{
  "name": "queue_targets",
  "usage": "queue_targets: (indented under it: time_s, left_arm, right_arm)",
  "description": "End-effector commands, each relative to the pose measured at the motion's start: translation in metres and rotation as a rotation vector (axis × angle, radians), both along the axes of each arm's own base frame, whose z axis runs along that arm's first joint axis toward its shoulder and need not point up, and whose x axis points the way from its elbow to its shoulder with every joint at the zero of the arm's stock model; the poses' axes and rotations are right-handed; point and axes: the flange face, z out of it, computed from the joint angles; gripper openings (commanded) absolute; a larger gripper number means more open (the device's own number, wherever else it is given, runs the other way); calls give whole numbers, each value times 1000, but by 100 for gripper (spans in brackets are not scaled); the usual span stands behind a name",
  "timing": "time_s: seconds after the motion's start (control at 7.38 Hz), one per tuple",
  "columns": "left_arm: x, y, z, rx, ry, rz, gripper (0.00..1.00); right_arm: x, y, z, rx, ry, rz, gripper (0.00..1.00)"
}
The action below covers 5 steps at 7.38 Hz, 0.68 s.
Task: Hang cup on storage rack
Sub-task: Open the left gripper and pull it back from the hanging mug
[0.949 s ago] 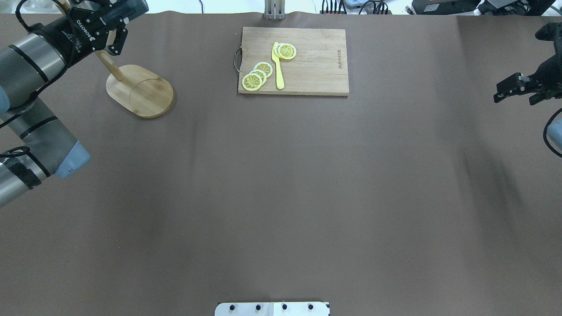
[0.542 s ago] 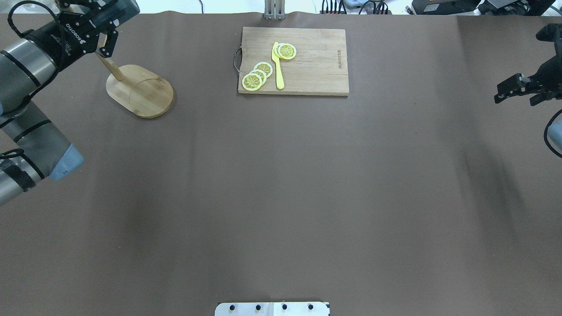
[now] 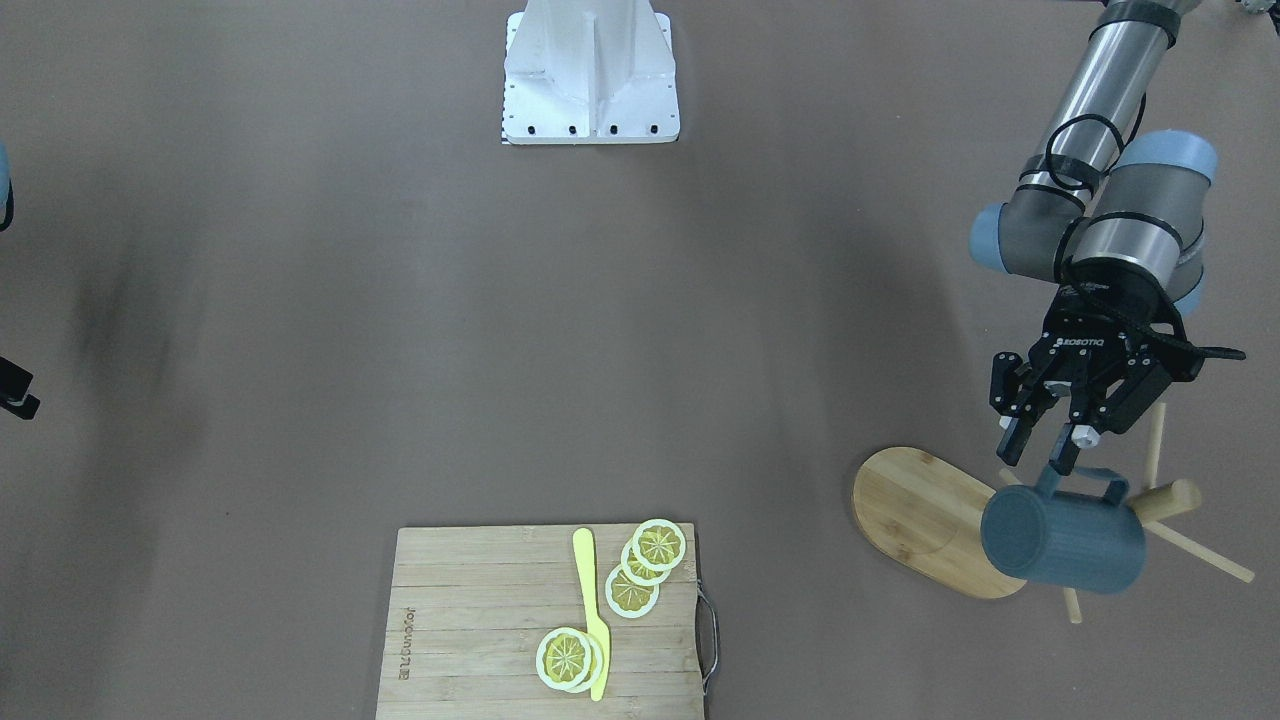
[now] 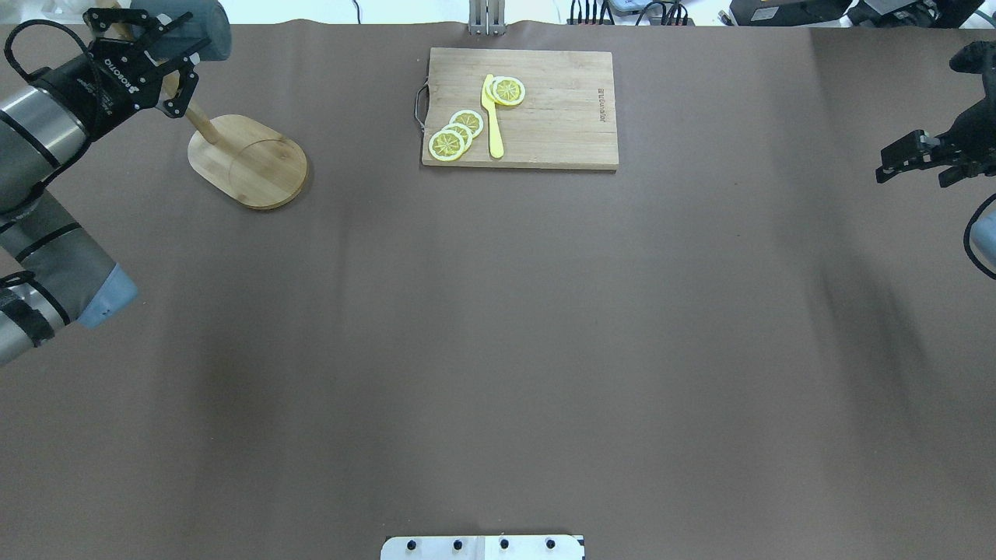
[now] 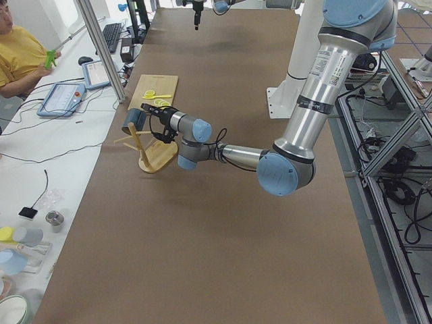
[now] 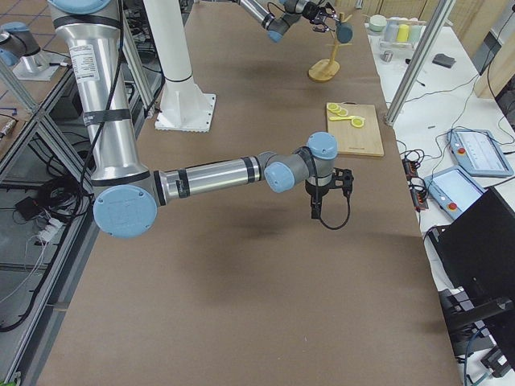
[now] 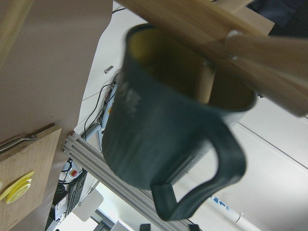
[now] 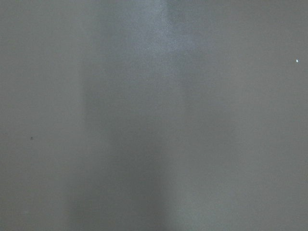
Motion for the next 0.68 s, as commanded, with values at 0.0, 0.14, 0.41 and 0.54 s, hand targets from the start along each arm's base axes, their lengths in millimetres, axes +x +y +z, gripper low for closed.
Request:
queue_targets:
  time_s: [0.0,0.14,0.41,0.54]
  left_arm:
    - [-8,4,9,19,-42,16,98]
    - [-24,12,23,70,-102,36,98]
    - [-65,51,77,147,-241,70,98]
    - [-84,66,95,245,-411,86,98]
  right_arm:
    - [0,0,-1,0,-1,1,100]
    - [-1,-1,-1,1,0,-1,100]
    - [0,0,0,-1,0,-1,100]
    - [0,0,0,-1,0,-1,100]
